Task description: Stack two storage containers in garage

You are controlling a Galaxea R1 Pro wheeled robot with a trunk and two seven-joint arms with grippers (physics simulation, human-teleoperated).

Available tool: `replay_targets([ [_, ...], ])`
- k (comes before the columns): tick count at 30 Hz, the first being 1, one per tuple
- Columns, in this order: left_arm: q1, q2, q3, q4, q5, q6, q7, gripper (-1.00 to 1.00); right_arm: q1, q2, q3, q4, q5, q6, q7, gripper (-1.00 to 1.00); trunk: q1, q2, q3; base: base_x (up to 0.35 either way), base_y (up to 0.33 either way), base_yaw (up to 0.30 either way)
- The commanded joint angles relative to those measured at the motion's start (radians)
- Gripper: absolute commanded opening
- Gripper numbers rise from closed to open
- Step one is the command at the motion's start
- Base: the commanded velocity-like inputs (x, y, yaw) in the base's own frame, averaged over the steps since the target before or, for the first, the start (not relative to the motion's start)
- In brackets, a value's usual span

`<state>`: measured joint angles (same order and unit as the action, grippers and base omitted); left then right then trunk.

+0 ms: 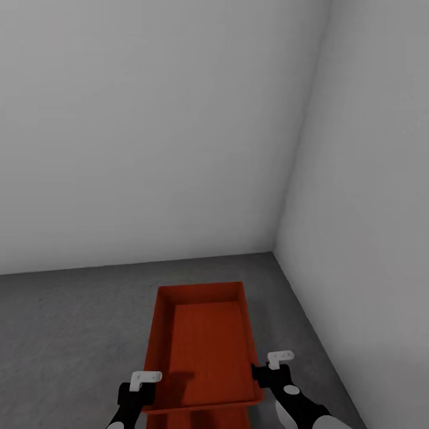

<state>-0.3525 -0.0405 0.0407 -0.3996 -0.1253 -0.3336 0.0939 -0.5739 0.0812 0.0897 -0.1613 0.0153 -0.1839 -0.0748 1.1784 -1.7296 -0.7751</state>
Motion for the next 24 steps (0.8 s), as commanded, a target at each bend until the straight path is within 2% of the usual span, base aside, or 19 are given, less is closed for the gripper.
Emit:
replay_targets([
  [1,0.0,0.0,0.007,0.001,-0.007,-0.004,0.013,-1.0,-0.001,-0.003,-0.008,0.0,0.001,-0.003,-0.014,-1.0,0.0,0.0,-0.001,0.004,-0.005,0.0],
  [6,0.0,0.001,0.007,0.001,-0.007,-0.004,0.013,-1.0,-0.001,-0.003,-0.008,0.0,0.001,-0.003,-0.014,-1.0,0.0,0.0,-0.001,0.001,-0.002,0.039],
  [13,0.0,0.001,0.007,0.001,-0.007,-0.004,0.013,-1.0,-0.001,-0.003,-0.008,0.0,0.001,-0.003,-0.014,-1.0,0.0,0.0,-0.001,0.0,0.0,0.165],
  [24,0.0,0.001,0.007,0.001,-0.007,-0.004,0.013,-1.0,-0.001,-0.003,-0.008,0.0,0.001,-0.003,-0.014,-1.0,0.0,0.0,-0.001,0.0,0.0,0.086],
])
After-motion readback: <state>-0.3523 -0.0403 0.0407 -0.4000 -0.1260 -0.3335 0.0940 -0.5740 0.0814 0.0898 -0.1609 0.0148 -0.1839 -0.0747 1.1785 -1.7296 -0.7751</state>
